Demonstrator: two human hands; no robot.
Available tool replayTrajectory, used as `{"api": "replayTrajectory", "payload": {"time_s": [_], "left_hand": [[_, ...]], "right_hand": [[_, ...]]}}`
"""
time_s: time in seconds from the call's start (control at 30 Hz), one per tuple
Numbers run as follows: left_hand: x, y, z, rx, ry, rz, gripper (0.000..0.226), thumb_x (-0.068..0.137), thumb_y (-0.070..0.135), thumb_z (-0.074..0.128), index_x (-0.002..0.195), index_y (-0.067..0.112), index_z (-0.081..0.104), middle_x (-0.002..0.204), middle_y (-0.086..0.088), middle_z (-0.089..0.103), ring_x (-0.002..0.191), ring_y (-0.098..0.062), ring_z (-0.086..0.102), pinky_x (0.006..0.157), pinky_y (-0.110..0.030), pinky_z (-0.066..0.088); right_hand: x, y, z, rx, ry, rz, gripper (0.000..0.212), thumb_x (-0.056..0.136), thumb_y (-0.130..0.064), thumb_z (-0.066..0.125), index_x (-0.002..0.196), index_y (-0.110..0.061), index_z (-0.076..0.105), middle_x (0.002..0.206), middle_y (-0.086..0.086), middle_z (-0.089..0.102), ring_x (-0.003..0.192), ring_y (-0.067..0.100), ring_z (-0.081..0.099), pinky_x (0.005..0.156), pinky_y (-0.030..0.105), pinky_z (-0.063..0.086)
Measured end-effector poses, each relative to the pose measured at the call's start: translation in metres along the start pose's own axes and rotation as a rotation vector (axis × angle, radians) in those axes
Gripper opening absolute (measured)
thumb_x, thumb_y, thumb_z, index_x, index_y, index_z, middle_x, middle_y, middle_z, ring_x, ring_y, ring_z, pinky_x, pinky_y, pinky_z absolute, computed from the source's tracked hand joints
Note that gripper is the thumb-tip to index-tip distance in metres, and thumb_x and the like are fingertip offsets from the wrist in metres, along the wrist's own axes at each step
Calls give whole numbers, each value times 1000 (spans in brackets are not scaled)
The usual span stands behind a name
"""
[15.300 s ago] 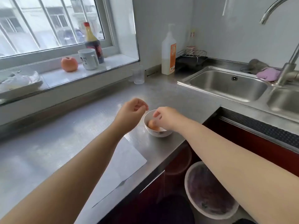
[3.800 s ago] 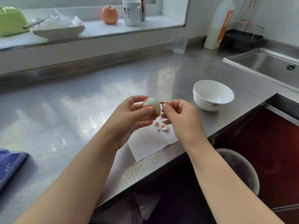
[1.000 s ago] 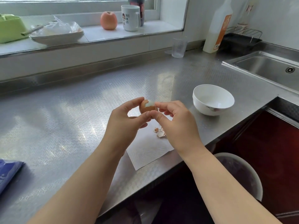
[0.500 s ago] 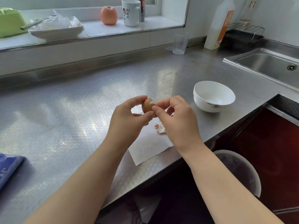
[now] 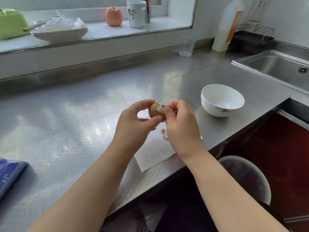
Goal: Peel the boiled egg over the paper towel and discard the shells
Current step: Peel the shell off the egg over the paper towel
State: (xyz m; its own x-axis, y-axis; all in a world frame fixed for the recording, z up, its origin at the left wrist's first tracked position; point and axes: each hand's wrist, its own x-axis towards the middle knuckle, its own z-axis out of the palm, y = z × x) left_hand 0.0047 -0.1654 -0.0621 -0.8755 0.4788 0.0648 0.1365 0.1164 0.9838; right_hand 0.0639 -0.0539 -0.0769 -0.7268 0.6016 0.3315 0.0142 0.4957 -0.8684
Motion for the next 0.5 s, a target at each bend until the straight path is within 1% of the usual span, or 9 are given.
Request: {"api": "replayTrajectory", "payload": {"time_s": [0.03, 0.1, 0.17, 0.2, 0.23, 0.3, 0.37, 0.4, 0.5], "left_hand": [[0, 0, 0, -12, -2, -5, 43, 79, 11, 80, 115, 31, 66, 104, 22, 71, 81, -15, 76, 86, -39, 60], [1, -2, -1, -59, -5, -16, 43, 80, 9, 79, 116, 28, 66, 117, 12, 68, 84, -18, 76, 82, -34, 61], [3, -2, -5, -129, -12, -38, 43, 83, 6, 76, 120, 24, 65, 124, 4, 66, 87, -19, 76, 77, -30, 61], [4, -2, -7, -176, -23, -59, 43, 84, 5, 74, 121, 24, 64, 126, 2, 66, 88, -19, 76, 76, -29, 60], [6, -2, -10, -236, -41, -85, 43, 86, 4, 72, 124, 23, 62, 128, 0, 66, 91, -19, 76, 75, -27, 59], [9, -2, -14, -380, -82, -135, 45, 90, 1, 66, 130, 19, 58, 132, -5, 64, 97, -20, 75, 76, -25, 58], [11, -3, -16, -499, -102, -170, 49, 91, -3, 61, 136, 16, 54, 135, -7, 62, 102, -23, 74, 79, -27, 58], [12, -4, -16, -543, -107, -182, 50, 91, -4, 60, 137, 15, 54, 136, -7, 62, 103, -24, 74, 81, -29, 58], [13, -3, -16, -628, -134, -213, 49, 89, 1, 63, 136, 14, 54, 132, -11, 65, 107, -28, 72, 85, -32, 57]], "right_hand": [[1, -1, -1, 7, 28, 8, 7, 98, -22, 49, 97, -16, 52, 101, 3, 59, 89, 18, 60, 75, 29, 49], [5, -2, -5, 20, 86, 16, 4, 96, -24, 52, 95, -20, 53, 94, 0, 62, 83, 19, 62, 71, 25, 48], [8, -3, -13, 19, 116, 17, 4, 93, -25, 59, 89, -24, 58, 83, -10, 63, 72, 11, 61, 65, 19, 47], [10, -1, -17, 15, 110, 27, 3, 91, -24, 62, 88, -25, 61, 79, -13, 64, 69, 8, 60, 64, 19, 49], [11, 1, -21, 5, 92, 43, 2, 89, -24, 64, 88, -26, 65, 78, -15, 64, 68, 7, 60, 66, 23, 52], [12, 7, -26, -45, 23, 75, 10, 87, -25, 66, 96, -25, 70, 82, -15, 67, 70, 6, 59, 71, 32, 55], [11, 9, -28, -84, -79, 103, 19, 85, -24, 69, 105, -27, 69, 89, -12, 66, 70, 3, 60, 72, 27, 54], [10, 9, -28, -88, -114, 106, 21, 85, -23, 70, 104, -29, 66, 92, -9, 64, 71, 5, 61, 72, 24, 53], [5, 9, -27, -108, -116, 87, 11, 81, -23, 73, 87, -28, 64, 86, -7, 60, 69, 9, 60, 65, 17, 44]]}}
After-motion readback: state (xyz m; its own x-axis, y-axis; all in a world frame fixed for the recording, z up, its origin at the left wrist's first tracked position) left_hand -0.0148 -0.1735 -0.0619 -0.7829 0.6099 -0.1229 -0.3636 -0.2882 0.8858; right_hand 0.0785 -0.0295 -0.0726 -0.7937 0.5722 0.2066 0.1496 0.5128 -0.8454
